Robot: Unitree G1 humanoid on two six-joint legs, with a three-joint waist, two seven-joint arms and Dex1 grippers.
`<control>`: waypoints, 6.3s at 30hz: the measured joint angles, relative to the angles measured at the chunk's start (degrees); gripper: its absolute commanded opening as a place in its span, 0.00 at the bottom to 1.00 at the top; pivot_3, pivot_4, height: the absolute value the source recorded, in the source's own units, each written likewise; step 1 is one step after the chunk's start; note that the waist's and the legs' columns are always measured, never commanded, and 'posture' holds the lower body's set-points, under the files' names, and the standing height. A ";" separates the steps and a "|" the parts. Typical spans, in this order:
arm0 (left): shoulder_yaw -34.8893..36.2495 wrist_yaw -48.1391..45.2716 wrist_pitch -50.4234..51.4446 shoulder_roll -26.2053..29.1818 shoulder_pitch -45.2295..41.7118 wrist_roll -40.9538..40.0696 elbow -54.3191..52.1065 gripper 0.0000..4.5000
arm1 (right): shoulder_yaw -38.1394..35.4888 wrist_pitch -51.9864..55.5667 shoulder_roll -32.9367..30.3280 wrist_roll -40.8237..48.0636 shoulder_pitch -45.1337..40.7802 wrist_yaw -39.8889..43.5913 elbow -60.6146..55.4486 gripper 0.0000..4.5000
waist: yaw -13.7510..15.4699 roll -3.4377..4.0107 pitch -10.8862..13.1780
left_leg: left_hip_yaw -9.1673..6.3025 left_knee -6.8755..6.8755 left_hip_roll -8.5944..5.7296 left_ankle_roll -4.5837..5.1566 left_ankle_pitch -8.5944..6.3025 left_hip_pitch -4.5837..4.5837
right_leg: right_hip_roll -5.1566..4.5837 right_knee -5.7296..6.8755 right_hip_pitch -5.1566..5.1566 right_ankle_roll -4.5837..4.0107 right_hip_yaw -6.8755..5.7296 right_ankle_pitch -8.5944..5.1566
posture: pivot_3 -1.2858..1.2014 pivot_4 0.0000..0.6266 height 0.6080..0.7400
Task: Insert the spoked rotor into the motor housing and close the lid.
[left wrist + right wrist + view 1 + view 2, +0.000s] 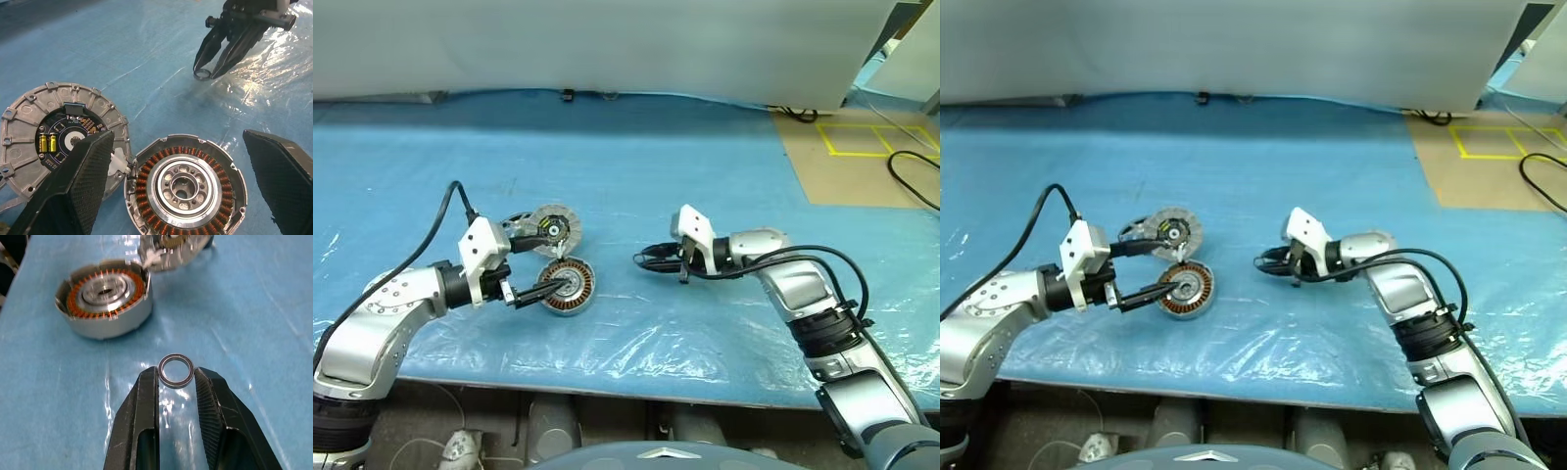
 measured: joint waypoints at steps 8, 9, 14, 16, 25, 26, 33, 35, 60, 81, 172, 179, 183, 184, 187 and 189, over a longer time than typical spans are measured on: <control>0.03 -0.82 -0.80 0.30 0.63 0.57 0.60 0.99 | 2.09 0.98 4.63 1.58 -6.22 1.86 1.26 0.15 | 0.01 0.00 0.00 | 0.00 -0.01 -0.01 0.00 0.00 -0.04 | -0.01 0.00 -0.02 0.00 -0.02 0.00 | 0.52 0.24 1.00; 0.11 -1.05 -1.01 0.41 0.98 0.57 0.38 0.99 | 2.53 1.10 5.05 2.00 -6.57 2.35 0.97 0.15 | 0.05 0.00 0.00 | 0.00 -0.03 -0.01 -0.01 0.00 -0.05 | -0.01 -0.01 -0.02 0.00 -0.03 -0.01 | 0.52 0.24 1.00; 1.82 -1.43 -1.13 1.63 4.40 0.52 -2.16 0.99 | 5.64 1.61 7.87 2.96 -8.64 4.97 1.34 0.15 | -0.04 0.00 0.00 | 0.00 -0.04 0.00 -0.02 -0.01 -0.05 | -0.01 -0.02 -0.04 0.01 -0.04 -0.01 | 0.52 0.24 1.00; 2.13 -1.49 -1.15 1.65 5.59 0.51 -3.12 0.99 | 6.84 1.64 9.38 3.10 -9.44 5.84 2.49 0.15 | -0.05 0.00 0.00 | 0.00 -0.03 0.01 -0.01 -0.01 -0.05 | -0.01 -0.01 -0.03 0.01 -0.04 -0.01 | 0.52 0.24 1.00; 2.79 -0.61 -1.47 1.55 10.39 0.66 -5.72 0.99 | 12.37 -5.90 15.72 -0.90 -13.03 7.65 16.89 0.15 | -0.87 0.00 0.00 | 0.00 -0.03 0.02 -0.02 -0.01 -0.12 | -0.03 -0.01 -0.09 -0.01 -0.07 -0.02 | 0.52 0.24 1.00; 2.86 -0.46 -1.67 1.55 11.06 0.80 -5.74 0.99 | 12.66 -6.86 16.16 -1.31 -13.20 7.69 18.38 0.15 | -0.96 0.00 0.00 | 0.00 -0.03 0.02 -0.02 -0.01 -0.17 | -0.02 -0.01 -0.12 -0.01 -0.08 -0.02 | 0.52 0.24 1.00; 3.01 0.26 -2.82 1.53 13.26 1.82 -5.82 0.99 | 12.96 -11.61 17.38 -3.29 -14.98 8.54 22.82 0.15 | -1.07 0.00 0.00 | 0.00 -0.03 0.03 -0.01 -0.01 -0.18 | -0.02 -0.01 -0.14 -0.01 -0.08 -0.02 | 0.52 0.24 1.00; 3.00 0.52 -3.04 1.43 13.27 1.98 -5.82 0.99 | 13.26 -11.87 17.77 -3.40 -14.97 8.93 22.82 0.15 | -1.10 0.00 0.00 | 0.00 -0.02 0.03 -0.01 -0.01 -0.18 | -0.02 0.00 -0.15 -0.01 -0.08 -0.02 | 0.52 0.24 1.00; 1.59 1.16 -3.81 1.02 11.35 2.85 -5.48 0.99 | 13.20 -17.01 20.29 -7.28 -14.95 8.75 29.92 0.15 | -1.06 -0.01 0.00 | 0.00 0.02 0.03 -0.01 -0.01 -0.11 | -0.03 0.06 -0.08 -0.02 -0.08 -0.02 | 0.52 0.24 1.00; 0.97 1.02 -4.80 0.36 9.74 3.78 -3.64 0.99 | 13.01 -18.68 21.67 -8.82 -14.03 6.73 30.04 0.15 | -1.11 -0.01 -0.01 | 0.00 0.01 0.03 -0.01 -0.01 -0.11 | -0.04 0.06 -0.08 -0.02 -0.08 -0.02 | 0.52 0.24 1.00; -0.08 -0.77 -6.03 0.90 14.10 5.15 -3.19 0.99 | 11.65 -7.24 19.52 -3.57 -13.94 8.88 18.74 0.01 | -1.35 0.00 0.00 | 0.00 -0.06 0.05 -0.02 -0.02 -0.16 | -0.01 -0.01 -0.16 -0.01 -0.07 -0.02 | 0.52 0.24 1.00; 3.91 -1.05 -6.72 1.34 16.86 4.92 -4.13 0.99 | 14.25 -11.31 21.17 -5.26 -14.83 9.41 20.82 0.01 | -1.09 -0.01 0.01 | 0.00 -0.03 0.03 -0.02 -0.02 -0.14 | -0.05 0.00 -0.13 -0.02 -0.08 -0.03 | 0.52 0.24 1.00; 3.89 -0.07 -6.71 0.43 16.37 4.88 -4.91 0.99 | 14.34 -12.57 21.89 -5.57 -15.15 9.25 21.99 0.01 | -1.14 -0.01 0.01 | 0.00 -0.03 0.06 -0.02 -0.02 -0.15 | -0.02 0.00 -0.15 -0.02 -0.08 -0.03 | 0.52 0.24 1.00; 3.88 0.13 -6.71 0.32 16.33 4.88 -5.23 0.99 | 14.35 -13.14 22.05 -5.86 -15.17 9.11 22.73 0.01 | -1.19 -0.01 0.01 | 0.00 -0.03 0.06 -0.02 -0.02 -0.15 | -0.01 0.00 -0.15 -0.02 -0.08 -0.03 | 0.52 0.24 1.00; 3.87 0.28 -6.69 0.21 16.27 4.88 -5.52 0.99 | 14.57 -14.97 22.23 -7.34 -15.18 8.22 25.25 0.01 | -1.22 -0.02 0.00 | 0.00 -0.03 0.06 -0.02 -0.02 -0.16 | -0.02 0.00 -0.15 -0.02 -0.09 -0.03 | 0.52 0.24 1.00; 3.83 0.32 -6.69 0.14 16.17 4.89 -5.52 0.99 | 14.49 -15.39 23.06 -7.97 -15.20 6.61 28.36 0.01 | -1.24 -0.01 0.01 | 0.00 -0.04 0.06 -0.02 -0.02 -0.16 | -0.01 0.00 -0.16 -0.02 -0.08 -0.03 | 0.52 0.24 1.00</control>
